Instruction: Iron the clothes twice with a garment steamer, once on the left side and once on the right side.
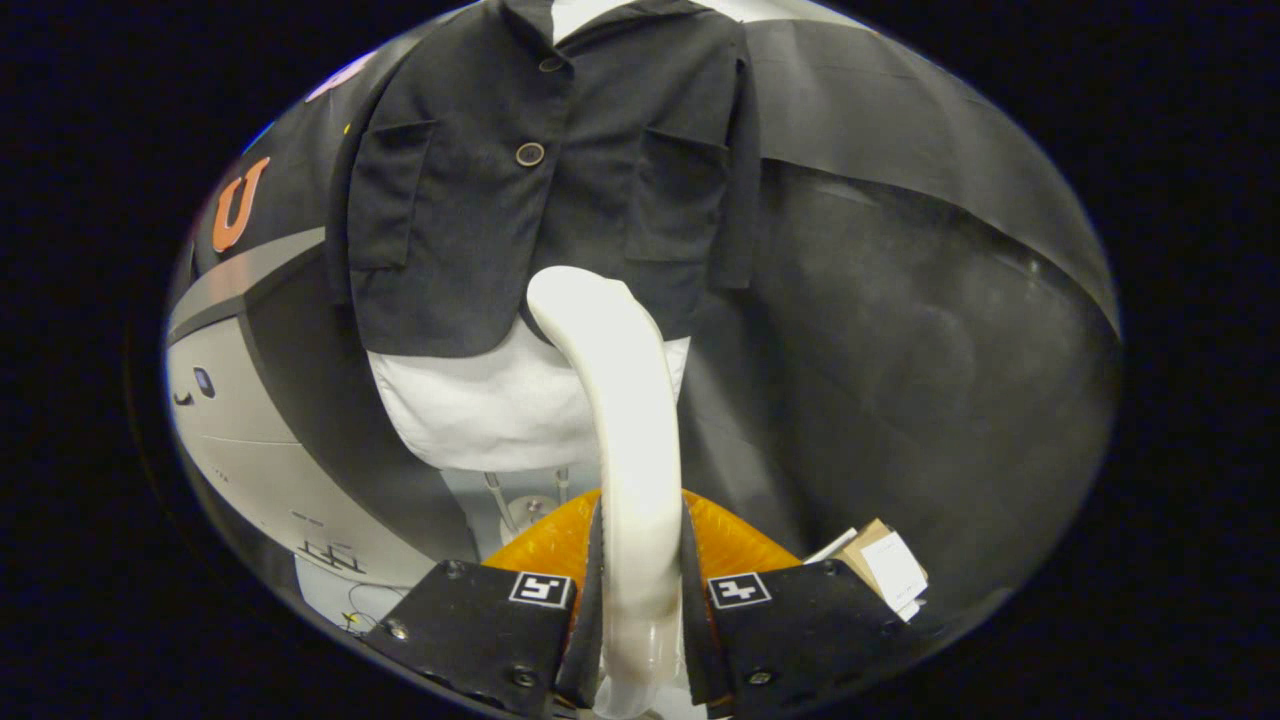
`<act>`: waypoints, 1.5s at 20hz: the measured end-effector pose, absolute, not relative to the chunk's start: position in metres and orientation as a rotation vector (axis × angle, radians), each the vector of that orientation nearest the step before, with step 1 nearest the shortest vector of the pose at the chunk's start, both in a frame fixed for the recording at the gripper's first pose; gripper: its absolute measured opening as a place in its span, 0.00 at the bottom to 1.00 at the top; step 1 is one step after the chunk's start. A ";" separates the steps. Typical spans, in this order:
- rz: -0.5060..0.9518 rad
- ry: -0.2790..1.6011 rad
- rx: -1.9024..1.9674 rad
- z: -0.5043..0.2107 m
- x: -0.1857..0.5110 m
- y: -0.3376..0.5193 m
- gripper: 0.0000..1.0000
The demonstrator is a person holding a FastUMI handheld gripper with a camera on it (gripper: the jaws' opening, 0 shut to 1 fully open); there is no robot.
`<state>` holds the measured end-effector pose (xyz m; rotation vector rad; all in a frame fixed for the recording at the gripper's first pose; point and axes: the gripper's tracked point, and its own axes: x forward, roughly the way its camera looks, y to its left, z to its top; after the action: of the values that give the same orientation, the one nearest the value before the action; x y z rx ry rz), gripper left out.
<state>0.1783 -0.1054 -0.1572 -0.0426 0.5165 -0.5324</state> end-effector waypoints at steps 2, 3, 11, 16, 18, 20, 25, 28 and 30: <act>-0.551 0.508 -0.019 -0.150 0.158 -0.102 0.37; -0.555 0.497 -0.014 -0.143 0.149 -0.098 0.37; -0.488 0.287 0.046 -0.049 0.073 -0.101 0.36; -0.386 0.164 0.045 0.001 -0.005 -0.112 0.37; -0.329 0.121 0.043 0.017 -0.045 -0.116 0.37; -0.284 0.088 0.023 0.027 -0.074 -0.118 0.36; -0.190 0.063 0.028 0.033 -0.115 -0.108 0.37; -0.159 0.071 0.041 0.034 -0.118 -0.105 0.37; -0.150 0.058 0.052 0.036 -0.124 -0.101 0.37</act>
<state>-0.1240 -0.1007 0.0360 0.0521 0.0582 -0.1501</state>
